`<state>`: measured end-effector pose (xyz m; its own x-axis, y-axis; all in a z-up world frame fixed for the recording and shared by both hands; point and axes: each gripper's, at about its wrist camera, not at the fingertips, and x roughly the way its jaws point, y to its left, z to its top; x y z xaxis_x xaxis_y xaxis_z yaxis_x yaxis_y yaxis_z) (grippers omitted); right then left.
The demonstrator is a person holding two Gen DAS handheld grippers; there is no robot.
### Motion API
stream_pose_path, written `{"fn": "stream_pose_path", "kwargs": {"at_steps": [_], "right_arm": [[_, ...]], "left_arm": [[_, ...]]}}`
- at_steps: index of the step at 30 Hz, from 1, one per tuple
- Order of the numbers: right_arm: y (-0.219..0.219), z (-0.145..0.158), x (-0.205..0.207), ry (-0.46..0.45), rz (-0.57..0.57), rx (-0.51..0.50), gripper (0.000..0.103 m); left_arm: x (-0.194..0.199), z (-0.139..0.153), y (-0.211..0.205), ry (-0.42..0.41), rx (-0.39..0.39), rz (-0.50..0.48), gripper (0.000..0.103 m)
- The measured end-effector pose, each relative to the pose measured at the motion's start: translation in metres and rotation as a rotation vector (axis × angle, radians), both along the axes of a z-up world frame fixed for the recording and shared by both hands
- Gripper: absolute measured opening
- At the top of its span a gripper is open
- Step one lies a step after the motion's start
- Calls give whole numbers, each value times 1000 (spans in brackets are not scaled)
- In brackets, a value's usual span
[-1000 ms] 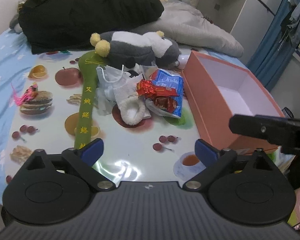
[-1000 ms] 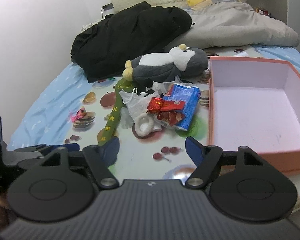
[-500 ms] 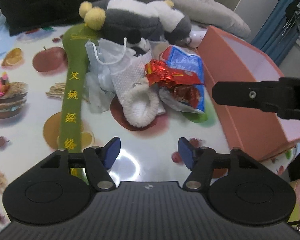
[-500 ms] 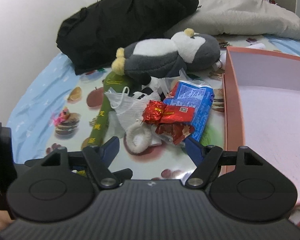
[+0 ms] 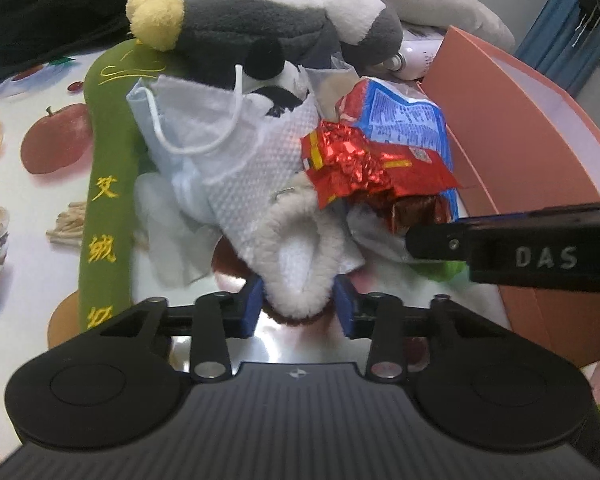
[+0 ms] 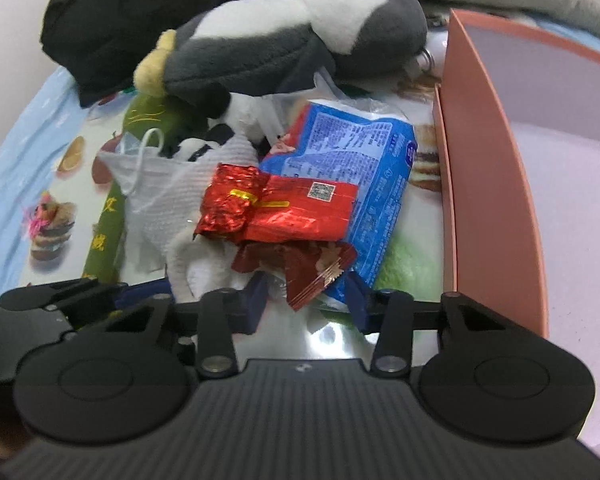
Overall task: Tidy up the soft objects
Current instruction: 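Grasp the white rope toy with the left tool while the right grasps the red candy packet, then lift the white rope toy with the left tool while the right lifts the red packet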
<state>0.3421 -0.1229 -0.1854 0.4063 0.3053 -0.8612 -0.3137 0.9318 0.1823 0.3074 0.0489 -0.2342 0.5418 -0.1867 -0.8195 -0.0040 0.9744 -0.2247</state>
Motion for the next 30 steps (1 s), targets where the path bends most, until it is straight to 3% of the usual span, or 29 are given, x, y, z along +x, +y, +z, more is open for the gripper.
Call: {"fn": "stream_pose_path", "kwargs": {"at_steps": [2,7,9,21,30], "right_arm": [[1,-3,2,9,-4,-7,34],[2,0,3,52,1,1,25],[2,4,1,61,5,-7,20],[-2,25,-45,96,42,-12,16],[-8,1,-102,38,95,-49,16]], "left_arm": [[2,-1,0,1,-5,10,28],[2,4,4,24,-40,34,20],[-1,9,5,40,-44,46,20],[-43,44,0,110,-68,106,19],[-90,34,1,74,-40,135,19]]}}
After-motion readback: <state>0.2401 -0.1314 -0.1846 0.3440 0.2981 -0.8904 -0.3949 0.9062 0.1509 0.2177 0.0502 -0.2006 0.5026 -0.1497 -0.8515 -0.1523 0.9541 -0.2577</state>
